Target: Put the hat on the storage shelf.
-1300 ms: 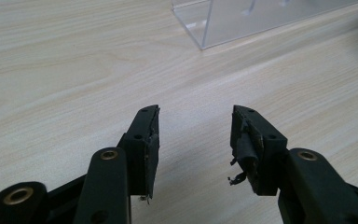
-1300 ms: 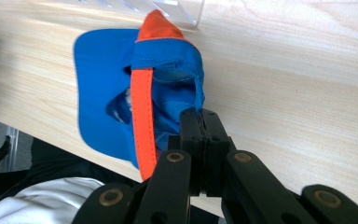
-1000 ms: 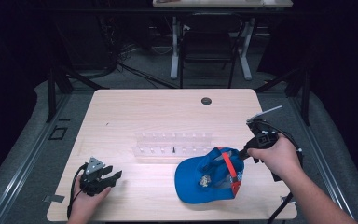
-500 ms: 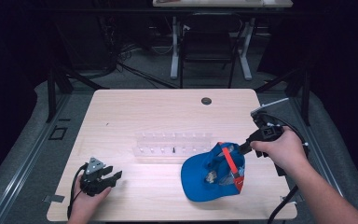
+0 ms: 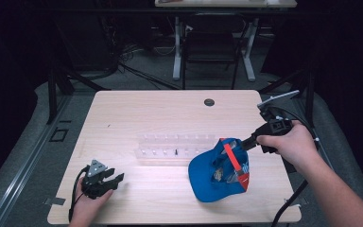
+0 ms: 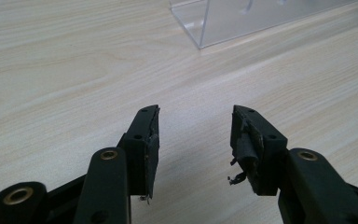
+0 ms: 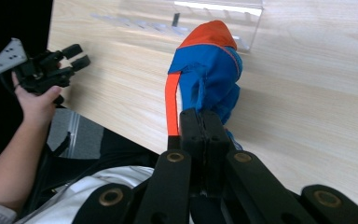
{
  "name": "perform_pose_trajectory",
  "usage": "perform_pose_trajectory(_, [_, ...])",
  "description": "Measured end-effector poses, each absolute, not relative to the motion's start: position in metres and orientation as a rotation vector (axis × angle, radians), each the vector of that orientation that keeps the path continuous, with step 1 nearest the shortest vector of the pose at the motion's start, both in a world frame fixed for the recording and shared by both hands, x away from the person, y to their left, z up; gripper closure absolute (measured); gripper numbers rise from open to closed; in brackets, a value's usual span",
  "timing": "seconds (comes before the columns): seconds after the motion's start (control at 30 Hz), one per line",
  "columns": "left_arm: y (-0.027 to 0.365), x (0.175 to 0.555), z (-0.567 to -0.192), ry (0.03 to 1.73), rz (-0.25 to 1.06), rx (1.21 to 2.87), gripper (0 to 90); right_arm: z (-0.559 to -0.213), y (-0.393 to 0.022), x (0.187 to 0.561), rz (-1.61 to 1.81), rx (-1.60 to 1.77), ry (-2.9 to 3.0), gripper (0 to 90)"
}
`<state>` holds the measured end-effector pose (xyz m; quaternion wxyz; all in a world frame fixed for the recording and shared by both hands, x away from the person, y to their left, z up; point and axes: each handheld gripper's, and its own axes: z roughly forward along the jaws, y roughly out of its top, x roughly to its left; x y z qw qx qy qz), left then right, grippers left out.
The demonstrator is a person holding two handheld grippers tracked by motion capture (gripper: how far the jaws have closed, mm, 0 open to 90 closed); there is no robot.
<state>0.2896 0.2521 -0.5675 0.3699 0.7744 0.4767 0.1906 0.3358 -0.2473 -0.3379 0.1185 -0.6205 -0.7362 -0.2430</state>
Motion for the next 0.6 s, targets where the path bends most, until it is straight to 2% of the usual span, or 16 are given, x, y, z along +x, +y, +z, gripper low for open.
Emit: perform_pose_trajectory(0.6, [0.251, 0.290, -0.568, 1.224, 0.485, 1.991, 52.6, -0.318, -0.247, 0.334, -0.786, -1.792, -2.107, 90.0])
